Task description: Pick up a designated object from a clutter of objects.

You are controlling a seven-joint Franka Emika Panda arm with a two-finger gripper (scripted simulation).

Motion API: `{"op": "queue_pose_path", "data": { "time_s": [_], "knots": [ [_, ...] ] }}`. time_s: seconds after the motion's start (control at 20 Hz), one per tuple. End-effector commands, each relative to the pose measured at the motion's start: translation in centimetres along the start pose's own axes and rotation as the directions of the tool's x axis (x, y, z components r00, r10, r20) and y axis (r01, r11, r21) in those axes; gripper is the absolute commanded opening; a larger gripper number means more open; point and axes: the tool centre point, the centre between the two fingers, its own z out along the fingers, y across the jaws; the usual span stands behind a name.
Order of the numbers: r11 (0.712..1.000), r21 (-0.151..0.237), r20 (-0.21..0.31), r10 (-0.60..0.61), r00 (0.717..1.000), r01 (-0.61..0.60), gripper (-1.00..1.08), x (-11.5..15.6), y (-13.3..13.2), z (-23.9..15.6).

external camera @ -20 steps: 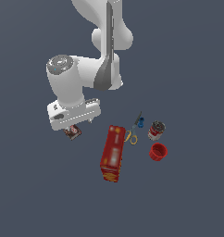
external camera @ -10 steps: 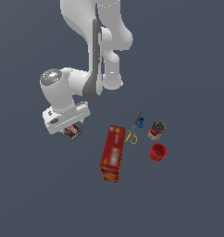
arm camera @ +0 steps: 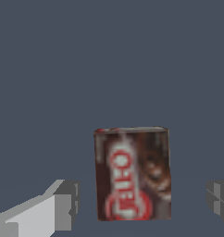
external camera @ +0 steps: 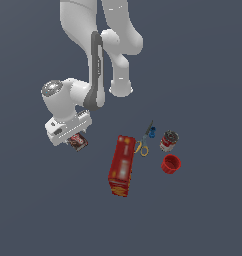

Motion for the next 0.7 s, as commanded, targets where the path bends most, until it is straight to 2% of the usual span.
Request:
{"op": "queue_pose_path", "data": {
  "time_s": [0.0,0.65],
  "knots": [
    [1.000,0.000,-0.004,-0.017,1.000,0.017,1.00,-0.5,0.0,0.5],
    [1.000,0.001,-0.005,-0.026,1.000,0.026,1.00,-0.8,-0.1,2.2]
  ]
}}
